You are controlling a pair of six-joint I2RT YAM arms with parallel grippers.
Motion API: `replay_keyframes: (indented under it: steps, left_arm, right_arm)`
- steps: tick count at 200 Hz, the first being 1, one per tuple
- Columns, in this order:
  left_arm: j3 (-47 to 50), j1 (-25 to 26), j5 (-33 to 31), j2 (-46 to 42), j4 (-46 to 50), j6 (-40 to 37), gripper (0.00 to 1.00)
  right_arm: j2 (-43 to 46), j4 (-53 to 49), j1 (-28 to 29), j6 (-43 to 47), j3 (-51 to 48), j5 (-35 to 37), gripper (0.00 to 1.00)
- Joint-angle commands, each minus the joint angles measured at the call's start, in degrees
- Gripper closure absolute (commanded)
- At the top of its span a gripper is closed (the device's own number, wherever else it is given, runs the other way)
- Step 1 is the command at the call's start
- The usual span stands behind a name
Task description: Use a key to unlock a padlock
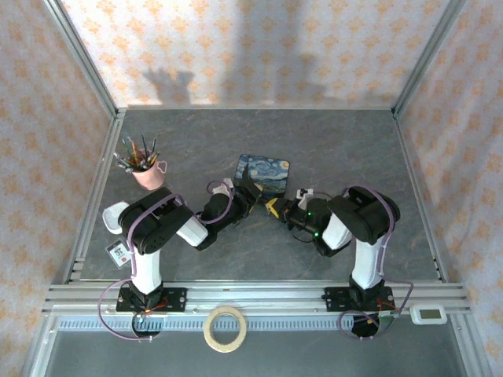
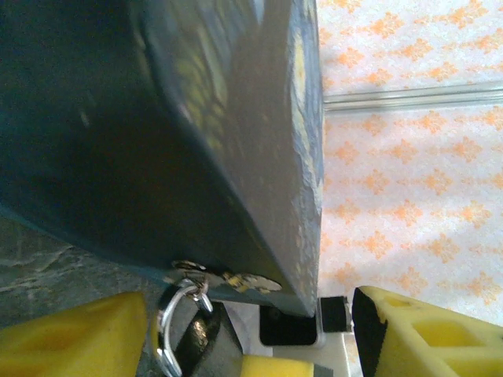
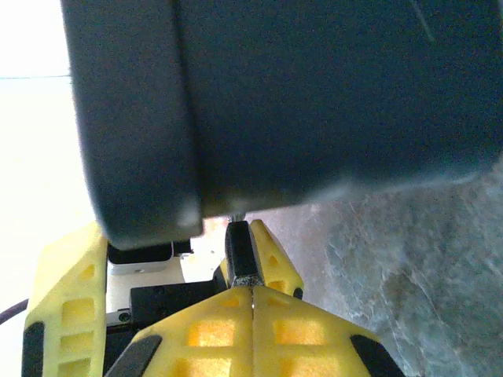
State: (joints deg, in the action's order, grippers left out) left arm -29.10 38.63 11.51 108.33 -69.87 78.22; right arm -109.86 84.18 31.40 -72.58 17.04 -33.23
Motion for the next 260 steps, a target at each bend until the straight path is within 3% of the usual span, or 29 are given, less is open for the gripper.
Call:
replay_keyframes:
  steps: [1, 34, 60, 89, 124, 153, 197, 210, 236, 260]
  left_arm:
    - [1.55, 0.3, -2.54, -2.26, 2.69, 1.42, 0.33]
    - [1.18, 1.82, -2.32, -1.23, 3.04, 2.4, 0.33]
    - [0.74, 2.58, -2.28, 1.94, -1.97, 4.91, 0.36]
    - [-1.63, 3.35, -1.75, 3.81, -3.84, 5.34, 0.49]
    - [-2.63, 3.64, -2.41, 4.4, -3.75, 4.84, 0.74]
    - [-3.39, 3.71, -1.77, 5.62, -4.7, 5.27, 0.79]
    - [-3.66, 3.72, -1.29, 6.19, -5.48, 5.3, 1.0]
    - [-3.75, 3.73, -1.1, 6.35, -5.89, 4.99, 1.0]
    - [-3.65, 3.69, -0.34, 7.15, -9.58, 3.23, 1.0]
    - [-2.34, 3.73, -0.17, 8.07, -17.63, 2.11, 1.0]
  right_arm:
    - [-1.5, 4.7, 0.68, -2.32, -1.47, 2.02, 1.0]
    - [-2.44, 6.45, 1.34, -3.88, -1.73, 2.76, 1.0]
    - [-2.7, 6.5, 1.74, -4.27, -2.25, 3.9, 1.0]
    - [-3.13, 7.17, 1.74, -4.71, -2.71, 4.21, 1.0]
    - [-3.82, 8.87, 1.74, -5.71, -2.71, 4.06, 1.0]
    - [-4.22, 10.2, 1.74, -6.39, -2.88, 3.86, 1.0]
    - [-3.71, 12.23, 1.78, -8.98, -2.71, 3.18, 1.0]
    - [-3.14, 12.33, 1.74, -10.45, -2.38, 2.41, 1.0]
    - [-3.0, 13.69, 1.74, -18.43, -1.08, -0.09, 1.0]
    - [-5.23, 23.26, 1.74, -36.98, 0.93, -2.59, 1.0]
